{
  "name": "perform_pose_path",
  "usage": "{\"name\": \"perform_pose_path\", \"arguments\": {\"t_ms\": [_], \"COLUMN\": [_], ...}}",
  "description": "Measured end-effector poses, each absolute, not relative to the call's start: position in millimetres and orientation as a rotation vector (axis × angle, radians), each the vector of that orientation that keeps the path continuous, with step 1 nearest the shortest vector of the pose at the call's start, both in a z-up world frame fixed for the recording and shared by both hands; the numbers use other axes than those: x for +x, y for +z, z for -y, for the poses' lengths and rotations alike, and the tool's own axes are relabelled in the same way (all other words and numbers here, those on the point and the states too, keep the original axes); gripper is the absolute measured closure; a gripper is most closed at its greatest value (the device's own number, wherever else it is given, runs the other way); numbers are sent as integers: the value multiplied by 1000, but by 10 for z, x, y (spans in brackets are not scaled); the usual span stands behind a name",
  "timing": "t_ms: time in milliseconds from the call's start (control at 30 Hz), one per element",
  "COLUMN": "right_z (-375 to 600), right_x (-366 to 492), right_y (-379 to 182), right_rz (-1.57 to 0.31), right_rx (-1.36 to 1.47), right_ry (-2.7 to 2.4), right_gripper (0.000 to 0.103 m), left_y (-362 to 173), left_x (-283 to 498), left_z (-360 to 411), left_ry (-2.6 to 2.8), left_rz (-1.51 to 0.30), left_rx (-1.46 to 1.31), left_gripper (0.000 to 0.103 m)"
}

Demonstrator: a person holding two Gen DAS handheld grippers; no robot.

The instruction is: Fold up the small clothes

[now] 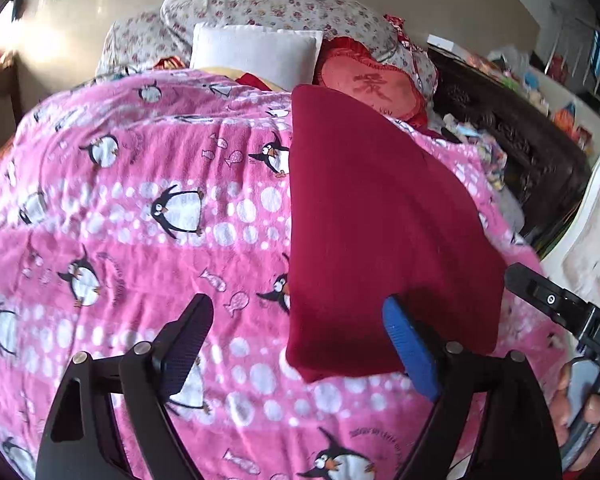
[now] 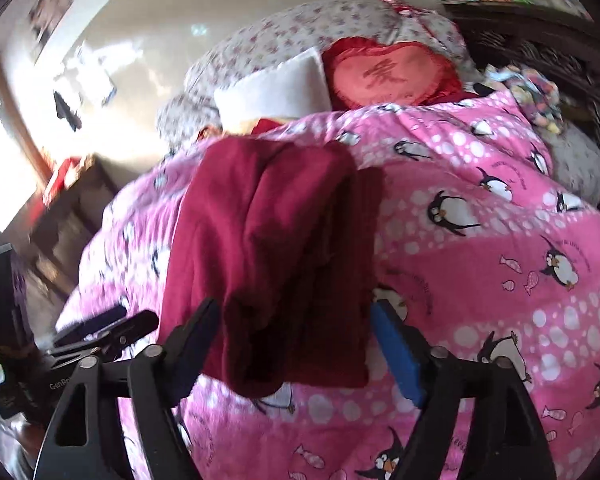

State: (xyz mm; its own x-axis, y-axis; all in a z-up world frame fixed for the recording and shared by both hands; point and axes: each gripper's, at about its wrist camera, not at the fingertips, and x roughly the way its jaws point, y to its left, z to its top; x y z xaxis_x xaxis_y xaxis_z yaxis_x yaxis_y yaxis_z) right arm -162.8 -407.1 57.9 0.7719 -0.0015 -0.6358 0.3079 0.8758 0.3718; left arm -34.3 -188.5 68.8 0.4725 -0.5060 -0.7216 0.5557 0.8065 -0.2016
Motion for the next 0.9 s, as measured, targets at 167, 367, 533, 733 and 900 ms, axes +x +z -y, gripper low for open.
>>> {"name": "perform_pose_path", "arguments": {"t_ms": [167, 367, 533, 733, 900], "right_z": [4194, 4072, 3985, 4015, 4186], "right_x": [-1526, -1364, -1179, -1081, -1187], "right_y": [544, 607, 625, 571, 577], "right_rz": [-665, -671, -683, -721, -662], "right_rx": [565, 511, 457, 405, 488], "right_ry": [-186, -173, -170, -196, -224], "right_gripper": [13, 13, 19, 49, 16], "left_y": [669, 653, 631, 625, 634], "left_x": [-252, -230, -210, -209, -120], "left_z": [1938, 1993, 2049, 2094, 2122], "left_ry": [-636, -632, -639, -640, -663], "left_rz": [-862, -849, -857, -836, -835], "left_rx": [79, 104, 112, 136, 112], "left_gripper": [17, 17, 17, 17, 15]}}
